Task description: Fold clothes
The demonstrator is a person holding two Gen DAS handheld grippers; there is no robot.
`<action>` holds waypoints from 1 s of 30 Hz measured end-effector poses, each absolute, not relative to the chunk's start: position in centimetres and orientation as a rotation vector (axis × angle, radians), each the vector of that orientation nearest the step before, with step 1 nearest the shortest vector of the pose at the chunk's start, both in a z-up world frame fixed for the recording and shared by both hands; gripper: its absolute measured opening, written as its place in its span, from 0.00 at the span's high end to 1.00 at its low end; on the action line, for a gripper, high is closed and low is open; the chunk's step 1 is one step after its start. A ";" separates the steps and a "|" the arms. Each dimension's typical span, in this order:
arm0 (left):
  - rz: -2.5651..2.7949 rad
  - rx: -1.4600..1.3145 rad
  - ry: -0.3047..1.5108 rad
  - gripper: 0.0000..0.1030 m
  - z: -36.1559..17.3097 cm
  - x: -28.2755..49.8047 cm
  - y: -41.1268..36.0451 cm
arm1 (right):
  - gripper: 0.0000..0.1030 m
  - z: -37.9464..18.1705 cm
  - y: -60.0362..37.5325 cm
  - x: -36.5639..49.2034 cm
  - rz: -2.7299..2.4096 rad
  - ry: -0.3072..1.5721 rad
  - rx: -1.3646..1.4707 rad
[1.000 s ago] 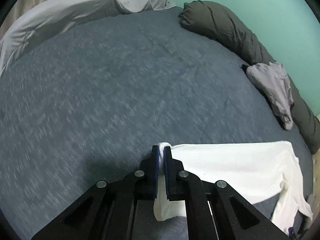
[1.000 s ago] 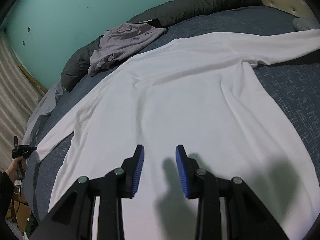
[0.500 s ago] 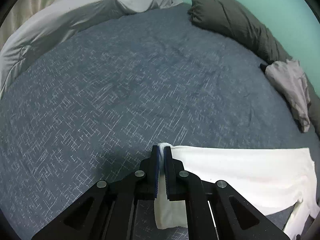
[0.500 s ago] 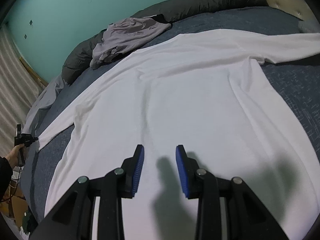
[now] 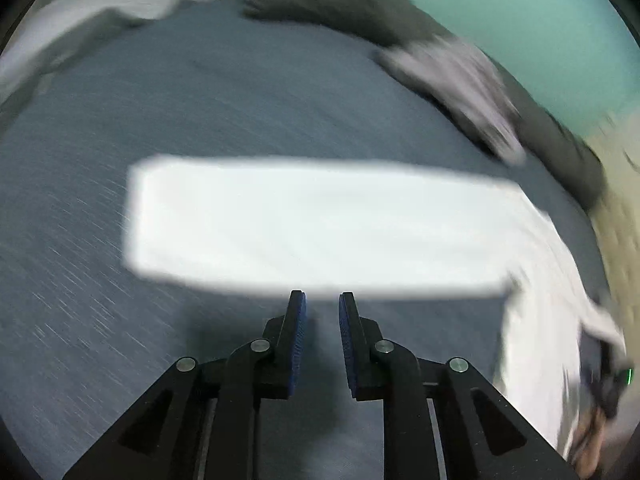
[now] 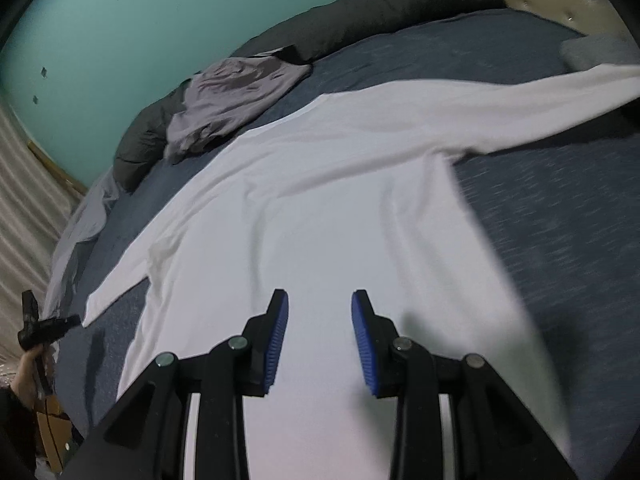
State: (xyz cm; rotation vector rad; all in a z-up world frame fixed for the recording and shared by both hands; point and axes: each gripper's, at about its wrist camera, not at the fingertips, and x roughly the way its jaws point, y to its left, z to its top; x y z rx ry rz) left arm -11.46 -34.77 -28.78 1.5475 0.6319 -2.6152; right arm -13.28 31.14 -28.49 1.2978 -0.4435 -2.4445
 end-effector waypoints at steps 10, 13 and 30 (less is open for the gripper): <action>-2.688 1.961 0.620 0.81 -31.6 -5.9 -19.0 | 0.48 -28.4 41.1 -9.7 -2.363 -0.206 1.615; -2.667 2.038 0.607 0.74 -32.6 -4.5 -16.5 | 0.48 -29.3 42.8 -7.7 -2.316 -0.224 1.675; -2.578 2.159 0.538 0.69 -34.1 1.3 -13.3 | 0.48 -32.2 43.1 -0.8 -2.202 -0.211 1.780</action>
